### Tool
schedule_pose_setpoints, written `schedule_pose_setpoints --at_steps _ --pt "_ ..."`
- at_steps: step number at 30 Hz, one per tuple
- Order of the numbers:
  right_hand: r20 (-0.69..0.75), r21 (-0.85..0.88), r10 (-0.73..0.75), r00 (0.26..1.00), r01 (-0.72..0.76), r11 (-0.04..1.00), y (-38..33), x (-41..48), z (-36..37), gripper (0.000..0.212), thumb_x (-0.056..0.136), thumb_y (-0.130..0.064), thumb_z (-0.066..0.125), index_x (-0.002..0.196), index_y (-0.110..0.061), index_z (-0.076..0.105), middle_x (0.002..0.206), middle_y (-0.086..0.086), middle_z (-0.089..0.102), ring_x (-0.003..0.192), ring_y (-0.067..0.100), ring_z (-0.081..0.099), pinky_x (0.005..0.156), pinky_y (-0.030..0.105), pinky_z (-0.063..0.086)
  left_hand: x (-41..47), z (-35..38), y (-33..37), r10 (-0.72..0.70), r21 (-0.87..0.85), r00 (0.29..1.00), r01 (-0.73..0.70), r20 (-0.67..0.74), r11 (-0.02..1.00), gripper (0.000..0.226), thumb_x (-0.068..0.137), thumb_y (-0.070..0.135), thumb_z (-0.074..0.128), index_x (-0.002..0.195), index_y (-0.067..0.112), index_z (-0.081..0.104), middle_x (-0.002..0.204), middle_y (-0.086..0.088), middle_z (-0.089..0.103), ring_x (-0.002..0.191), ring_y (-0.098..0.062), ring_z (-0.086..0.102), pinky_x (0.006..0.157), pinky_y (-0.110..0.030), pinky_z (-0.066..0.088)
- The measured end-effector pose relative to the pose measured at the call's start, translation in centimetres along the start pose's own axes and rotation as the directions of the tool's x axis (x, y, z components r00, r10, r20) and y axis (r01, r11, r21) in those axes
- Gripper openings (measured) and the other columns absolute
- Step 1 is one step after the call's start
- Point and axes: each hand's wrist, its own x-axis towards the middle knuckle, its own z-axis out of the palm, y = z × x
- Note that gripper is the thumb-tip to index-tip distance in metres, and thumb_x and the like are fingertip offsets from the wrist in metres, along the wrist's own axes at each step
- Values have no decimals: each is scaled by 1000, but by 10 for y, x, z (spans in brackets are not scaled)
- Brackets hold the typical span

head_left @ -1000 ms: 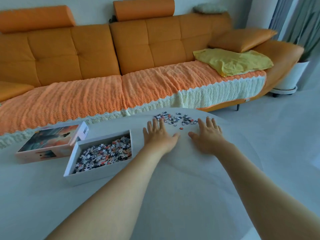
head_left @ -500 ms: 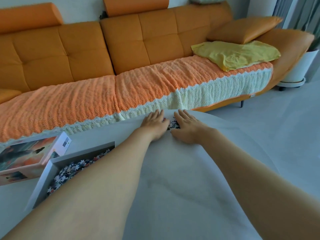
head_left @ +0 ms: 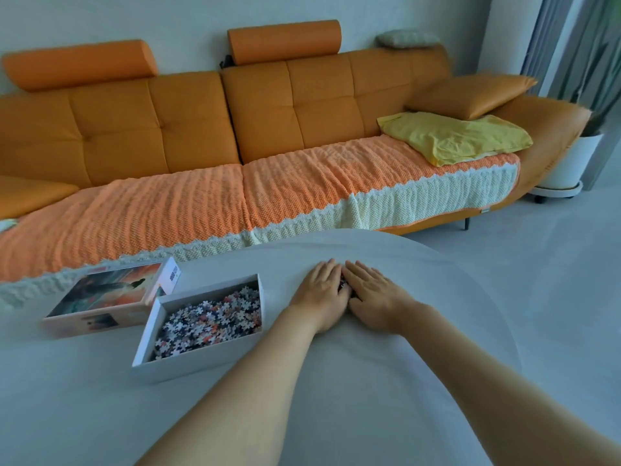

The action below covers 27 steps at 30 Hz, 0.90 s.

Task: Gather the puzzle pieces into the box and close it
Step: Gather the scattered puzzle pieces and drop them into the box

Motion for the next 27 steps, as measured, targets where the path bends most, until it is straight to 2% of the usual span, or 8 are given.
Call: schedule_pose_setpoints --at_steps 4,10,15,17,21,27 --pt "5 -25 -13 1000 13 1000 -32 -43 13 62 100 -30 24 155 -15 1 163 3 -4 149 15 -7 121 31 -3 -58 6 2 39 20 999 -38 -30 999 58 105 35 22 155 9 8 164 -5 0 150 -16 -3 120 -28 -4" --pt "25 -35 -45 999 46 998 -86 -97 29 60 101 -29 20 155 -15 -2 163 3 -7 149 16 -9 121 33 -4 -143 15 -9 89 60 983 -80 -161 995 57 105 31 26 154 7 12 163 -7 10 149 -18 5 118 -24 -4" --pt "18 -49 -85 996 86 995 -129 -123 46 60 101 -32 17 155 -15 -1 163 4 -7 149 16 -10 121 32 -6 -204 14 -26 108 25 973 -105 -206 994 56 105 31 29 154 6 14 162 -8 14 149 -18 10 116 -19 -3" --pt "19 -55 -106 994 107 993 -148 -130 52 66 95 -39 9 155 -15 -2 163 4 -6 149 16 -10 121 32 -6 -226 13 -38 105 8 972 -106 -210 994 57 105 33 30 154 9 14 162 -5 14 148 -16 10 114 -16 -4" --pt "25 -51 -165 986 166 985 -186 -132 64 90 72 -50 -10 155 -15 -3 162 4 -8 149 16 -12 120 32 -7 -262 5 -69 84 3 972 -85 -220 996 58 104 36 32 154 12 14 162 -1 14 148 -12 9 110 -12 -6" --pt "49 -42 -229 972 231 972 -229 -116 76 94 69 -52 -12 155 -14 -3 162 4 -9 148 16 -13 120 31 -8 -289 -11 -108 13 -74 981 -28 -195 997 61 103 36 39 155 14 15 161 3 15 146 -9 9 111 -11 -2"
